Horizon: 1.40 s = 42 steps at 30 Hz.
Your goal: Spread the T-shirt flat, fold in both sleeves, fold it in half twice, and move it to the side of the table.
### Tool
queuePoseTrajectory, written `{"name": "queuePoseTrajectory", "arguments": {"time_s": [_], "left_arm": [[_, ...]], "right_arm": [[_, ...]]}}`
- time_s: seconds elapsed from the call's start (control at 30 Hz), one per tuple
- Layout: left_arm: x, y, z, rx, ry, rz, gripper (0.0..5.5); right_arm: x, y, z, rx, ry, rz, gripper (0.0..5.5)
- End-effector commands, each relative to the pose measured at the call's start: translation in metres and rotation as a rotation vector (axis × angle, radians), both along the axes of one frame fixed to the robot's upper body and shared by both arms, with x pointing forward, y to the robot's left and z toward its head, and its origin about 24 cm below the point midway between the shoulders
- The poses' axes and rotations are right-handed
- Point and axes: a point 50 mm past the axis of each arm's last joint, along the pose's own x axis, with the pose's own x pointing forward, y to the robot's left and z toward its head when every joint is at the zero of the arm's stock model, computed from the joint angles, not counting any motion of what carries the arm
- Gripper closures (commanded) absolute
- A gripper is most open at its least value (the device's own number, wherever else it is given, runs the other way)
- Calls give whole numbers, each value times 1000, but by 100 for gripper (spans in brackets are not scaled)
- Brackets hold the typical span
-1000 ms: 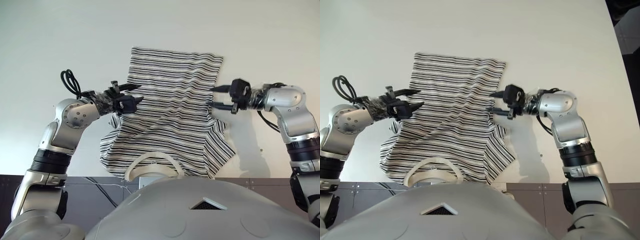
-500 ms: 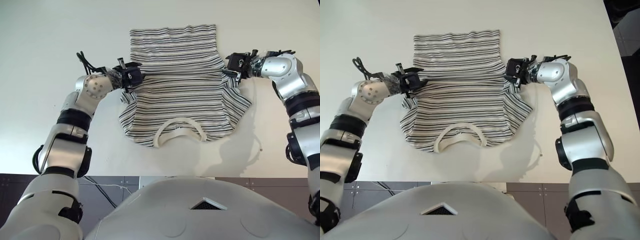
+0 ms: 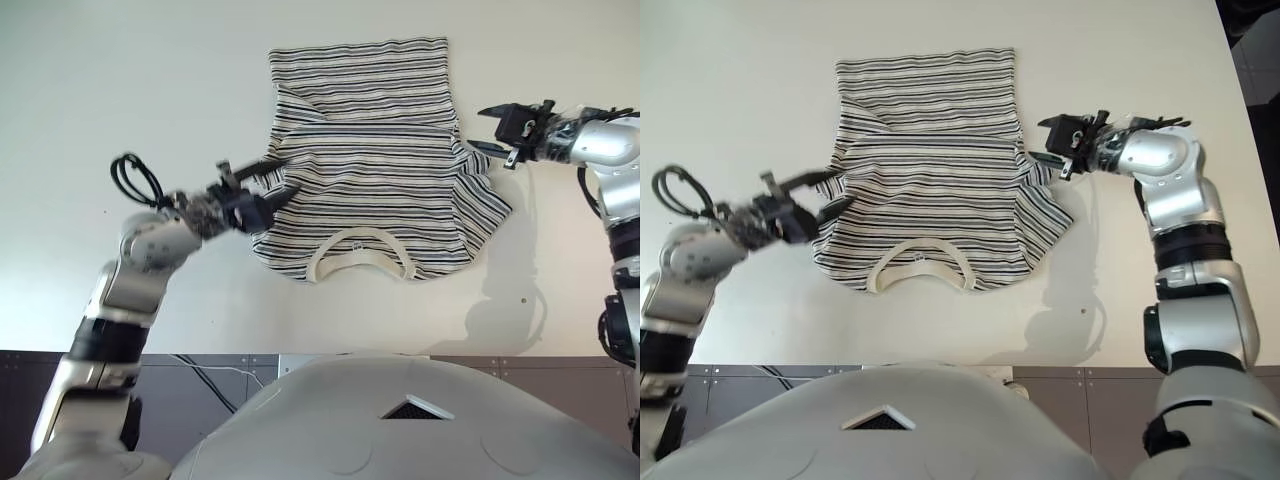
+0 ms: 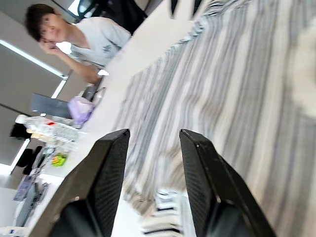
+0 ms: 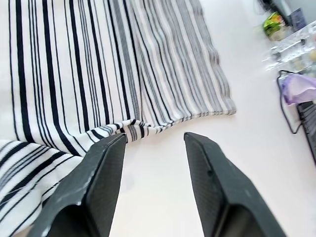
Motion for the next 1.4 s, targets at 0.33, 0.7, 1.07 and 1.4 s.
{"name": "queuePoseTrajectory", "arguments": {"time_s": [0.33,0.7,1.07,1.4], "left_arm": [[-94,9,-56,149,489,-70,362],[-32,9,21,-181,532,49,362],[24,43,8,82,260,292,362],[26,50,-32,265,261,223,362]], "right_arm": [[-81,17,2,101,308,149,334],[-115,5,-55,-62,461,141,334],[-118,8,-58,-96,437,183,334],[-117,17,-58,-93,421,214,334]]}}
